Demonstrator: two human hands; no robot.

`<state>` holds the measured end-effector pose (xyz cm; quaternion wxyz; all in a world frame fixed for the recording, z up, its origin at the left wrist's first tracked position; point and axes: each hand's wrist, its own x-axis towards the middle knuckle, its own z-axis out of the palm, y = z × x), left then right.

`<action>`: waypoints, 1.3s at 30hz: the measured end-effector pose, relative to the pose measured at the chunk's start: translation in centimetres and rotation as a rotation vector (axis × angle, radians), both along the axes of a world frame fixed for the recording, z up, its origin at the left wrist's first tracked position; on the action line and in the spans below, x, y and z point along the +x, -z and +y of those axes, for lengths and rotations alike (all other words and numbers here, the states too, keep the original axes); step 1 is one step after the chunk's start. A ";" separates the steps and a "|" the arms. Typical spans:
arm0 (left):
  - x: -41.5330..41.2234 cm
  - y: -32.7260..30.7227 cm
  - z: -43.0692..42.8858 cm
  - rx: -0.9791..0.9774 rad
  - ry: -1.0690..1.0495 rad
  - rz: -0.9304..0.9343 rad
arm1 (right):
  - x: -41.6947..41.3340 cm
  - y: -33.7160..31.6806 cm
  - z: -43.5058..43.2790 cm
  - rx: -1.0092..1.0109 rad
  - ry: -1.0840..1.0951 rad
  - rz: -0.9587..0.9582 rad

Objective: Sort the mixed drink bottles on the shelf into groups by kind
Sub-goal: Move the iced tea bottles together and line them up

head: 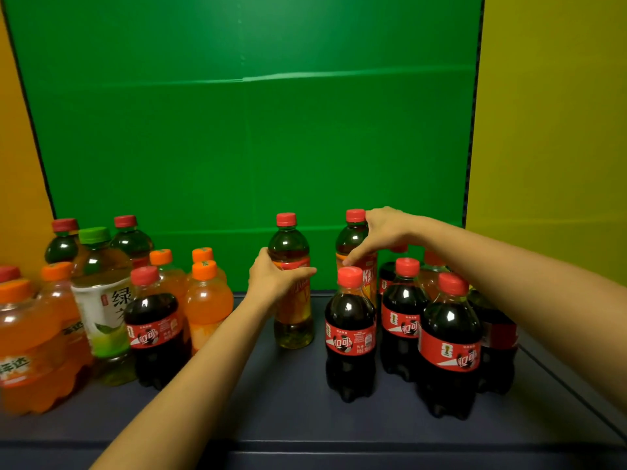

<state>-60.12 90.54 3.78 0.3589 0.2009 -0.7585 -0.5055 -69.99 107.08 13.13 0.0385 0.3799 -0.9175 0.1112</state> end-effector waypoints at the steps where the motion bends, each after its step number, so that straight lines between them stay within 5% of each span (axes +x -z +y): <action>1: 0.0 -0.1 0.0 -0.008 -0.012 -0.009 | 0.2 -0.1 0.0 0.001 -0.004 0.009; 8: 1.0 -1.7 0.9 -0.091 -0.025 0.116 | 1.5 -1.5 1.0 -0.198 -0.063 0.055; 17: 4.2 -9.2 2.6 -0.103 0.037 0.557 | 4.2 -3.6 1.5 -1.182 -0.223 -0.136; 21: 6.7 -12.3 2.9 -0.129 0.038 0.680 | 7.3 -6.2 1.8 -1.456 -0.427 -0.184; 29: 15.1 -13.5 2.0 -0.093 -0.011 0.683 | 14.6 -7.1 0.7 -1.664 -0.640 -0.585; 39: 30.1 -7.7 -2.4 -0.115 -0.272 0.500 | 23.9 -0.4 -5.5 -1.561 -0.728 -0.944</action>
